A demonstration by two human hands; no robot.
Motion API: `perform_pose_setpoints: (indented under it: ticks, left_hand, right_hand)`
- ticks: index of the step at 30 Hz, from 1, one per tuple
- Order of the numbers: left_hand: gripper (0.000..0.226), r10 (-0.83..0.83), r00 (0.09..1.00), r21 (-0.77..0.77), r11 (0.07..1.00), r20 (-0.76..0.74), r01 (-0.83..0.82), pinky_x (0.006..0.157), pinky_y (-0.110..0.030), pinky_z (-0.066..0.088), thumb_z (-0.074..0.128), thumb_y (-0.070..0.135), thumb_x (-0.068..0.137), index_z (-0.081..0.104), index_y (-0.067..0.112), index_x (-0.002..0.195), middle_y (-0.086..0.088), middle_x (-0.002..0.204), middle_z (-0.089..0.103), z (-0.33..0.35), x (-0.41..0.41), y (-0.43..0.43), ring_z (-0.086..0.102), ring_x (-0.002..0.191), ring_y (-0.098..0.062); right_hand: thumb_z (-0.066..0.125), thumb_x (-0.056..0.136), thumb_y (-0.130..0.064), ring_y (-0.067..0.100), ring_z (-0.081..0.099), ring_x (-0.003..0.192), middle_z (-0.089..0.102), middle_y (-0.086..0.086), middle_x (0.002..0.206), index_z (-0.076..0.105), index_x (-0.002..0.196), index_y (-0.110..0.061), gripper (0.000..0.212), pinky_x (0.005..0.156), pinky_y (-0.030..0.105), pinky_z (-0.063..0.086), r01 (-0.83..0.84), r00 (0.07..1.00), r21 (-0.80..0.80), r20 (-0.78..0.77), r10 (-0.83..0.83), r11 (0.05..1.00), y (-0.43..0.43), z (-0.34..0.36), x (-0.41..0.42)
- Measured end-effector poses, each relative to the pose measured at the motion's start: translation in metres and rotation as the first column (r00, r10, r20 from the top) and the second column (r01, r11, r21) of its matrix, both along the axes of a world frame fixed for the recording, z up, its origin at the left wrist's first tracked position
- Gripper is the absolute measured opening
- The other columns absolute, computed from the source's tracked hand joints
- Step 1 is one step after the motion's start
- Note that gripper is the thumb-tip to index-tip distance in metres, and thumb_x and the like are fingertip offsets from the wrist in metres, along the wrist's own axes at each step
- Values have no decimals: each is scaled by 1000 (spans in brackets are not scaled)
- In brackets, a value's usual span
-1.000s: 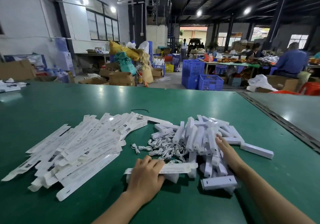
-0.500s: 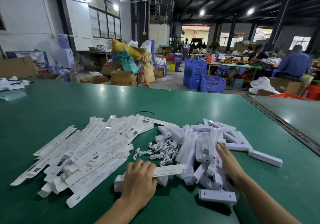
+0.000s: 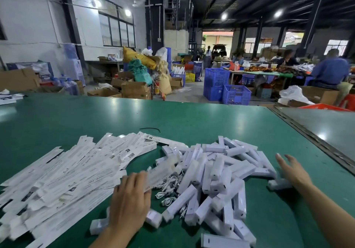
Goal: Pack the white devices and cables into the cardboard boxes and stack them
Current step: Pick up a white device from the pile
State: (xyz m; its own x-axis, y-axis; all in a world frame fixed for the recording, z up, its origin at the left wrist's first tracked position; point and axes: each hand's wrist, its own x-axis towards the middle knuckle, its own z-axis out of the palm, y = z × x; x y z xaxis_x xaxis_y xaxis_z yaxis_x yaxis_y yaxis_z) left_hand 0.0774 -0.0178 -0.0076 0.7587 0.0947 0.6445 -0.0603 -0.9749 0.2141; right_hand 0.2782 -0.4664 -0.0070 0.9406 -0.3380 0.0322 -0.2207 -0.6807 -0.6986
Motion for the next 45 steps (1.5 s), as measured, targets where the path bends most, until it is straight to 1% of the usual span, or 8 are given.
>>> perform_pose_setpoints:
  ticks: [13, 22, 27, 30, 35, 40, 42, 45]
  left_hand:
    - [22, 289, 956, -223, 930, -39, -290, 59, -32, 37, 68, 8, 88, 65, 1, 109, -11, 88, 66, 22, 27, 29, 47, 78, -23]
    - [32, 281, 949, -290, 905, -145, -312, 67, -34, 41, 49, 24, 99, 60, 9, 124, -5, 114, 62, 32, 26, 29, 55, 94, -25]
    - [24, 174, 978, -536, 818, -115, -209, 53, -34, 37, 48, 23, 99, 38, 21, 121, 3, 107, 51, 50, 17, 15, 51, 68, -11]
    - [19, -12, 997, -771, 635, -78, -52, 50, -37, 52, 46, 18, 100, 31, 27, 106, 7, 97, 55, 61, 10, 6, 66, 63, -18]
    - [21, -391, 921, -1000, 5, 0, 2, 51, -35, 52, 50, 20, 98, 52, 19, 119, -14, 87, 68, 71, -12, -5, 60, 55, -21]
    - [60, -516, 856, -937, -313, 31, -154, 51, -34, 49, 37, 65, 97, 66, 15, 114, -14, 70, 62, 62, -29, -23, 52, 54, -24]
    - [66, -516, 854, -895, -410, 70, -174, 50, -36, 50, 31, 66, 98, 65, 11, 112, -16, 70, 62, 59, -34, -28, 52, 54, -25]
    - [59, -508, 855, -856, -484, 104, -183, 58, -41, 53, 34, 59, 101, 63, 10, 114, -16, 72, 64, 55, -42, -33, 56, 57, -27]
  right_hand:
    - [44, 88, -68, 17, 43, 135, 43, -9, 151, 47, 144, -31, 68, 117, 39, 27, -437, 896, 105, -41, 443, 894, 91, -1, 41]
    - [38, 98, -60, 19, 45, 133, 50, -4, 146, 54, 137, -26, 54, 112, 38, 31, -352, 936, 137, 70, 345, 926, 157, -10, 18]
    - [37, 102, -51, 26, 51, 126, 53, 5, 141, 49, 141, -17, 53, 110, 43, 37, -313, 949, 383, 163, 270, 869, 178, -7, 2]
    - [38, 103, -44, 25, 52, 123, 55, 10, 138, 52, 137, -11, 49, 107, 42, 38, -213, 966, 462, 232, 115, 861, 172, 4, -15]
    - [34, 102, -51, 18, 48, 117, 53, 8, 140, 51, 136, -12, 54, 97, 37, 33, -100, 985, 484, 171, 19, 869, 134, 2, -86]
    - [38, 94, -65, 15, 45, 123, 46, -1, 146, 43, 142, -24, 63, 99, 39, 34, -134, 990, 590, 110, 85, 797, 126, -6, -175]
    - [41, 90, -70, 19, 46, 130, 46, -3, 147, 45, 141, -32, 64, 106, 45, 35, -129, 987, 728, 32, 155, 673, 128, -2, -197]
    - [51, 77, -76, 12, 43, 130, 40, -7, 152, 40, 141, -42, 73, 108, 39, 31, -256, 962, 653, 103, 251, 713, 147, 1, -225]
